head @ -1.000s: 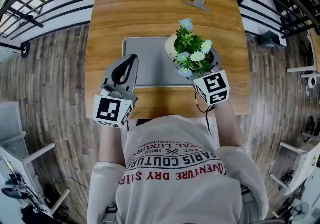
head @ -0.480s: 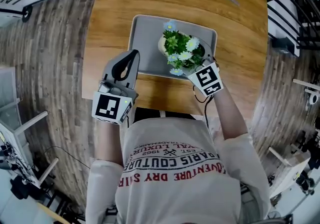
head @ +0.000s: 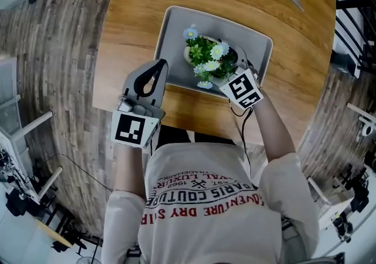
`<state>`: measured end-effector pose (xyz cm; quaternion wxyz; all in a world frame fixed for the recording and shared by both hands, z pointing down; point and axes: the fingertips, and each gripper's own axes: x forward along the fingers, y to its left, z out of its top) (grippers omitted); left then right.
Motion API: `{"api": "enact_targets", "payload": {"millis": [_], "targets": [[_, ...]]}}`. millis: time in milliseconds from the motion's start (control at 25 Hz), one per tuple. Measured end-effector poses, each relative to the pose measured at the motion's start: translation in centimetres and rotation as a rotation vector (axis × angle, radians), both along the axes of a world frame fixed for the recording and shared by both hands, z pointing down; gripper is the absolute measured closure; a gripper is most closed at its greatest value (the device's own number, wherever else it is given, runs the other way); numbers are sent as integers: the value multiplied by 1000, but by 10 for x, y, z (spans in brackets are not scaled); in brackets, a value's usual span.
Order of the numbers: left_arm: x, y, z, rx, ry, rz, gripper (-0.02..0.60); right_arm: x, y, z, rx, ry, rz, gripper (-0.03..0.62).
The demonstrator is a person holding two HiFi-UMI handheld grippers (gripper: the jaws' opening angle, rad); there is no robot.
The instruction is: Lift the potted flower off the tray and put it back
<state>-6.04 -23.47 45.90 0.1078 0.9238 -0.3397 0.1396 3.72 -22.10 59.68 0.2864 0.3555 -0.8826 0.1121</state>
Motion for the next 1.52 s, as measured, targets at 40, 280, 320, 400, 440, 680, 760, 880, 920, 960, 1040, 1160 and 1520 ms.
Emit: {"api": "enact_targets", "payload": {"millis": [40, 280, 320, 400, 440, 680, 760, 880, 920, 960, 1040, 1160, 1520], "targets": [[-1, 2, 3, -9, -6, -3, 569, 0, -1, 2, 1, -1, -3, 111], [-5, 4, 14, -16, -24, -48, 569, 1, -1, 0, 22, -36, -14, 111], [-4, 3, 14, -9, -24, -48, 569, 0, -1, 1, 26, -42, -18, 111], [-1, 3, 18, -9, -27, -44, 569, -1, -3, 3, 31, -59, -15, 111], [0, 4, 19, -15, -27, -41, 569, -1, -4, 4, 32, -69, -7, 111], [6, 10, 21, -26, -30, -36, 569, 6, -5, -17, 94, -110, 60, 111], [6, 10, 18, -4, -33, -37, 569, 10, -3, -29, 121, -96, 66, 111], [11, 16, 7, 20, -35, -20, 569, 21, 6, -50, 157, -82, 88, 111], [14, 19, 4, 26, -43, -9, 569, 25, 9, -57, 169, -80, 103, 112], [17, 21, 1, 32, -53, 1, 569, 30, 12, -65, 181, -78, 120, 112], [21, 26, -6, 48, -64, 17, 569, 37, 19, -81, 199, -78, 148, 114], [26, 34, -22, 77, -55, 36, 569, 45, 30, -106, 233, -102, 183, 115], [33, 41, -73, 185, -4, 82, 569, 99, 48, -192, 448, -122, 552, 533]]}}
